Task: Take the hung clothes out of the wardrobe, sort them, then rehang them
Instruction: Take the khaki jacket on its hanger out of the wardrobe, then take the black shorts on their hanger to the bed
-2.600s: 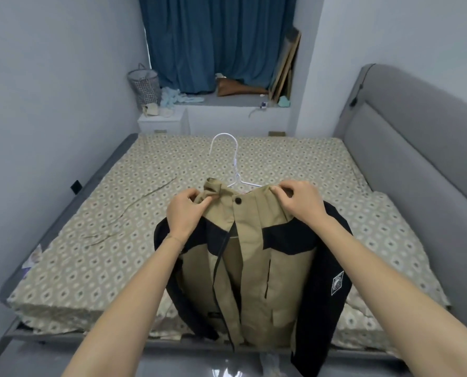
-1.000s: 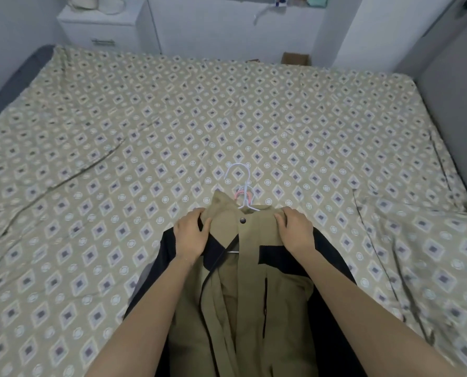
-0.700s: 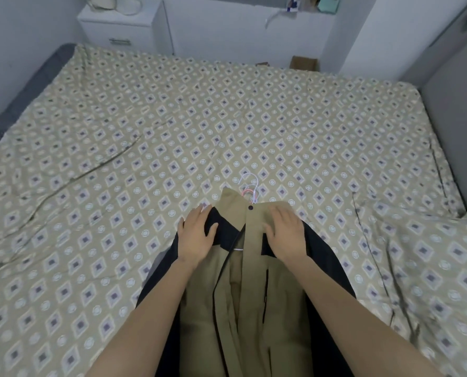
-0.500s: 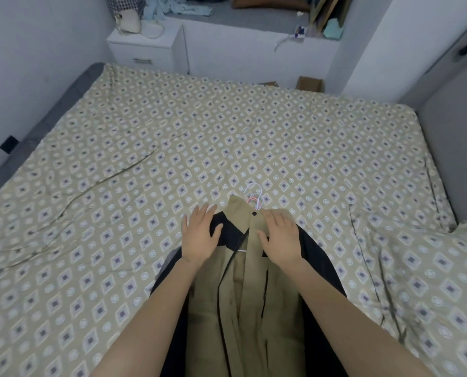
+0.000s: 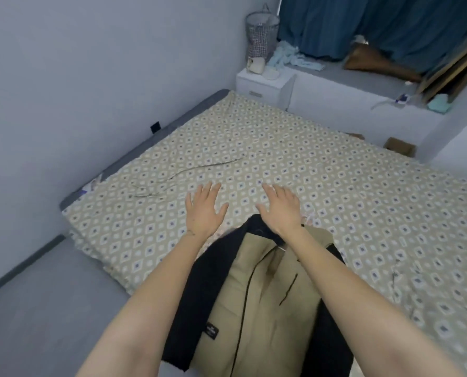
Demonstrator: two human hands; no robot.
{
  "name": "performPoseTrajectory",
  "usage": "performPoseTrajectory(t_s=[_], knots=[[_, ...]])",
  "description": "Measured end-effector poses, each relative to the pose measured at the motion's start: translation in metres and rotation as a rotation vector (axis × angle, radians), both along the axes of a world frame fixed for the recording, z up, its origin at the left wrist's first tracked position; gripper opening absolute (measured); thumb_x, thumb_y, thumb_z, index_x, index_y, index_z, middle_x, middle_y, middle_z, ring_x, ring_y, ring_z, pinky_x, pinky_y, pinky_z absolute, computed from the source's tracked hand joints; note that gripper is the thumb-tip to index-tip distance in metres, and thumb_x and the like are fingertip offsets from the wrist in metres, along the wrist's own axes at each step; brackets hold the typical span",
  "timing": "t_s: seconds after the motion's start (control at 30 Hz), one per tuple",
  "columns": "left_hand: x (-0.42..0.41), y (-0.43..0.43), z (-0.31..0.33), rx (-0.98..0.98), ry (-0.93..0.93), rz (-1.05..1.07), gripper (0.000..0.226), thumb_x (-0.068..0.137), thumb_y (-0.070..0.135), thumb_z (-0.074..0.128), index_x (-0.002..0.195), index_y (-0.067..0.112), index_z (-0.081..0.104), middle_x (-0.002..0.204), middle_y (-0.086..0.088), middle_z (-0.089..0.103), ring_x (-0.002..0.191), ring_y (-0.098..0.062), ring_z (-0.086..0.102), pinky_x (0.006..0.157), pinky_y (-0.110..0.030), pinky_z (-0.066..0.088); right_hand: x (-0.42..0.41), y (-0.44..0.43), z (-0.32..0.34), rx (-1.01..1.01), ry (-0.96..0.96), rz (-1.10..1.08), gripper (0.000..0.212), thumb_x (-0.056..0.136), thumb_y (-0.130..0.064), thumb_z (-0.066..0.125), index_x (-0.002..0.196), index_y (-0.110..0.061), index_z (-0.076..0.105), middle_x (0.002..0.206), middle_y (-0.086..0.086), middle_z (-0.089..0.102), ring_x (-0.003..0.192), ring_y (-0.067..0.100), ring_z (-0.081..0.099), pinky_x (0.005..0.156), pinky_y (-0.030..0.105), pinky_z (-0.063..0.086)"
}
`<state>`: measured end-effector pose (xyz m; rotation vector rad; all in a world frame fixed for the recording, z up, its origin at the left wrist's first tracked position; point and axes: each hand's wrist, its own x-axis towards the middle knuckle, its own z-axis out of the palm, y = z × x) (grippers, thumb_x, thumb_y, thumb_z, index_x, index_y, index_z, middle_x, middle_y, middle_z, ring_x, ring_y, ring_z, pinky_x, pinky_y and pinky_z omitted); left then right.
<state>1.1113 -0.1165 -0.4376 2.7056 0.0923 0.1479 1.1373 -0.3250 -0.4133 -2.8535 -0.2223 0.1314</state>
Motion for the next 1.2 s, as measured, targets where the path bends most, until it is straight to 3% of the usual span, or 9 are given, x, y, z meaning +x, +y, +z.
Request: performPoseTrajectory(t_s=[0.4,0.5,0.6,0.83,1.2], knots=[[-0.217,0.194,0.052,0.016,-0.040,0.565,0.072,0.089,0.059,0.034,0.153,0.026,0.031,0.161,-0.002,0.027,0.150,-0.022,0.017,0.119,-0.047,0.002,-0.096,0.235,0.063,0.041,-0.083,0.546,0.065,0.097,-0.053,0.043,0.154,-0.028,0.023,0.159,0.005,0.027,0.145,0.026,0.022,0.117,0.046,0.019],[-0.286,0.237,0.064,0.016,-0.069,0.714,0.069,0.093,0.058,0.041,0.154,0.027,0.030,0.162,-0.001,0.026,0.151,-0.021,0.016,0.120,-0.049,0.002,-0.143,0.299,0.073,0.056,-0.098,0.690,0.065,0.096,-0.052,0.045,0.153,-0.027,0.025,0.158,0.004,0.029,0.145,0.027,0.023,0.116,0.047,0.020],[-0.363,0.270,0.065,0.041,-0.069,0.850,0.066,0.097,0.049,0.051,0.155,0.026,0.028,0.163,0.000,0.024,0.151,-0.021,0.015,0.121,-0.051,0.004,-0.203,0.357,0.078,0.037,-0.102,0.841,0.064,0.096,-0.047,0.047,0.153,-0.027,0.024,0.158,0.005,0.028,0.145,0.028,0.022,0.115,0.047,0.020],[-0.551,0.311,0.064,0.078,-0.031,1.139,0.066,0.099,0.052,0.045,0.156,0.030,0.020,0.165,0.003,0.016,0.152,-0.019,0.007,0.121,-0.048,0.002,-0.369,0.465,0.088,0.044,-0.118,1.185,0.064,0.098,-0.047,0.045,0.154,-0.026,0.022,0.157,0.006,0.028,0.143,0.029,0.025,0.117,0.047,0.019],[-0.795,0.317,0.082,0.118,-0.127,1.502,0.064,0.099,0.047,0.049,0.156,0.029,0.025,0.163,0.003,0.024,0.151,-0.019,0.015,0.121,-0.049,0.007,-0.622,0.548,0.106,0.143,-0.132,1.658,0.058,0.103,-0.039,0.039,0.155,-0.025,0.018,0.159,0.005,0.024,0.146,0.027,0.021,0.117,0.042,0.021]])
